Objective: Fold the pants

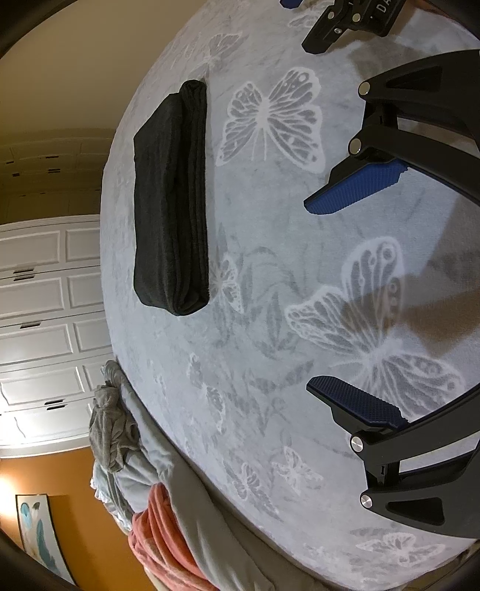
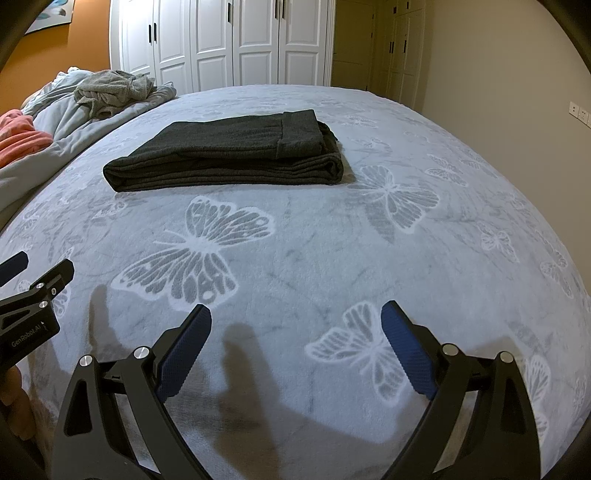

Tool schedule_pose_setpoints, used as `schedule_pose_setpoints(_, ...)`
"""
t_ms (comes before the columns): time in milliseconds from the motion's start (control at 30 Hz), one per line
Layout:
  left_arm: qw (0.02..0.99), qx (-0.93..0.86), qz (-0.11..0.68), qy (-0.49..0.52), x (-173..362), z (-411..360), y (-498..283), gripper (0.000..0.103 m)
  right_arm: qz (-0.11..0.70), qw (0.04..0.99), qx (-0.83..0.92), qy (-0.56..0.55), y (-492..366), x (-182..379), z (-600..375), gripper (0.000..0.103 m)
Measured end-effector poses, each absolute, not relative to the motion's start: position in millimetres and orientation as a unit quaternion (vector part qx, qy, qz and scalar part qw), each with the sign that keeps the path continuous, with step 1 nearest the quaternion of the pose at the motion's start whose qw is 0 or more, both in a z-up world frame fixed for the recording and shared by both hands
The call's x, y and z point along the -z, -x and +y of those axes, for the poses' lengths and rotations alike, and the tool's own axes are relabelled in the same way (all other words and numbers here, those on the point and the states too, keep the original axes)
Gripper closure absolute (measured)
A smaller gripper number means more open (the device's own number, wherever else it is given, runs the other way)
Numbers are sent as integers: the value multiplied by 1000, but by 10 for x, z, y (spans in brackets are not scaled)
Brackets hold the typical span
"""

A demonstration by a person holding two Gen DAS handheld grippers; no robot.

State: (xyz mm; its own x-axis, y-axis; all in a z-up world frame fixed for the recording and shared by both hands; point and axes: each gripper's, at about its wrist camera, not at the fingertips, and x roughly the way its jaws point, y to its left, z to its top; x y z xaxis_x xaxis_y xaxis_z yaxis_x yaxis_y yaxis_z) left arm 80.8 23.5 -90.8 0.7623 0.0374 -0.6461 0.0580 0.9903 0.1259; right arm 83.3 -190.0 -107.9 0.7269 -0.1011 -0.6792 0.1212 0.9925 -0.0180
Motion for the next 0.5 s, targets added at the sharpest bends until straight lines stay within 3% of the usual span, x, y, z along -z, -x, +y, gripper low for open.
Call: schedule_pose_setpoints(500, 934, 14, 349, -79, 935, 199, -830, 20, 365, 929, 60, -13, -832, 1078, -1898, 12)
